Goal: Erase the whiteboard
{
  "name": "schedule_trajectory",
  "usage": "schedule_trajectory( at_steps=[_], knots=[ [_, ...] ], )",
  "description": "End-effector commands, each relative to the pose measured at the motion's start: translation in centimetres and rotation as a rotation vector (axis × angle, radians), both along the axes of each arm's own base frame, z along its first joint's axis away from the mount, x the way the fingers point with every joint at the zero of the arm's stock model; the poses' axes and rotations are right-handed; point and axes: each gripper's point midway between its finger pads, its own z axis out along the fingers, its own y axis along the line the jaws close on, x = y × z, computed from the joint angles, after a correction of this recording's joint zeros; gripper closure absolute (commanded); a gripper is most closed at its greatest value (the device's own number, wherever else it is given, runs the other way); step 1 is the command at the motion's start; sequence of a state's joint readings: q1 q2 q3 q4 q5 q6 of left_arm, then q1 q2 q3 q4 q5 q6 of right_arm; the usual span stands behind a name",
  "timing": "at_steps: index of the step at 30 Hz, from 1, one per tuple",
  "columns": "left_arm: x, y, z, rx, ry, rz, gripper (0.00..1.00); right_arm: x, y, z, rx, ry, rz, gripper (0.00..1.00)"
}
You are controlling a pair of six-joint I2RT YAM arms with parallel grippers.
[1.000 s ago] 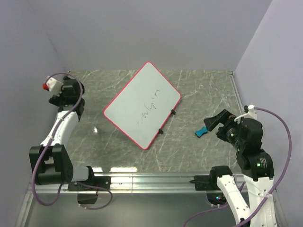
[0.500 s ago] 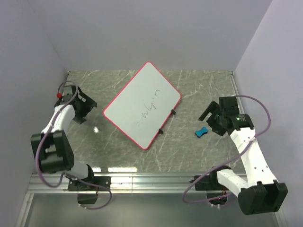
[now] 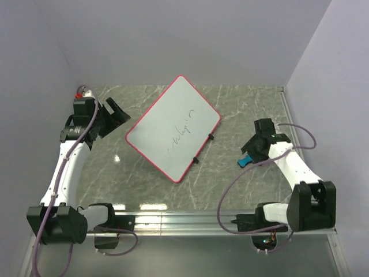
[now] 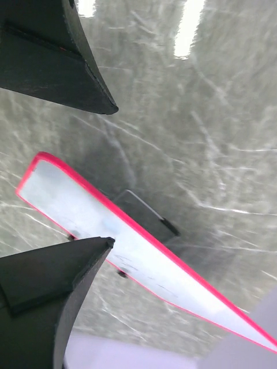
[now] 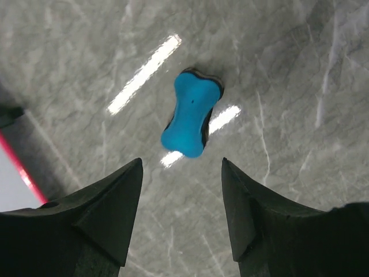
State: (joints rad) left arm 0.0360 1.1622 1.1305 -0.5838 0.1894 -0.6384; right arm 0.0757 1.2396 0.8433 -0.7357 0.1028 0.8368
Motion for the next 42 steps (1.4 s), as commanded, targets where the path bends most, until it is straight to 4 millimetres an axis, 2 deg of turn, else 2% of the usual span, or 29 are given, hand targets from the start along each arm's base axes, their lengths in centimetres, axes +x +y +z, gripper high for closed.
schedule_trajectory(
  at_steps=[1,4,7,11,19,23,28,31,32,34,35,36,39,42],
  knots=[
    [-1.3,-0.6,-1.4,0.024,0.038,-0.049,0.07,3.1,-1.1,0.2,-0.052,-0.054,-0.037,0.36],
    [-0.8,-0.7,-1.5,0.031,0.037,-0.063,0.08,4.0,-1.2,-1.3,-0.068,-0.005,-0.034,0.36],
    [-0.1,-0.8,-1.3,0.037,0.038,-0.075,0.08,4.4,-1.3,-1.9,-0.075,0.011,-0.044,0.36],
    [1.0,-0.9,-1.2,0.041,0.038,-0.086,0.08,4.5,-1.2,-3.4,-0.074,0.054,-0.046,0.37],
    [2.5,-1.0,-1.0,0.049,0.043,-0.111,0.09,3.5,-1.1,-6.7,-0.069,0.136,-0.053,0.43],
    [2.6,-0.9,-1.1,0.056,0.045,-0.107,0.09,3.3,-1.3,-7.2,-0.079,0.147,-0.056,0.50],
    [2.7,-1.1,-1.4,0.044,0.045,-0.112,0.09,3.9,-1.4,-6.1,-0.096,0.134,-0.029,0.52],
    [2.8,-1.2,-1.4,0.038,0.045,-0.111,0.09,4.6,-1.3,-4.2,-0.101,0.098,-0.008,0.43],
    [2.8,-1.2,-1.3,0.036,0.042,-0.111,0.09,4.9,-1.1,-3.5,-0.102,0.084,0.003,0.30],
    [2.7,-1.3,-1.5,0.029,0.045,-0.110,0.09,5.8,-0.1,-1.2,-0.119,0.062,0.051,0.23],
    [2.6,-1.2,-1.7,0.029,0.048,-0.109,0.10,6.1,0.4,-0.4,-0.121,0.053,0.072,0.15],
    [2.6,-1.3,-1.8,0.027,0.048,-0.108,0.10,6.7,1.6,1.4,-0.116,0.026,0.102,0.13],
    [2.4,-1.2,-1.6,0.030,0.042,-0.100,0.10,7.1,3.4,4.0,-0.088,-0.028,0.136,0.12],
    [2.2,-1.0,-1.0,0.036,0.031,-0.093,0.10,6.3,4.7,4.6,-0.047,-0.042,0.140,0.12]
  ],
)
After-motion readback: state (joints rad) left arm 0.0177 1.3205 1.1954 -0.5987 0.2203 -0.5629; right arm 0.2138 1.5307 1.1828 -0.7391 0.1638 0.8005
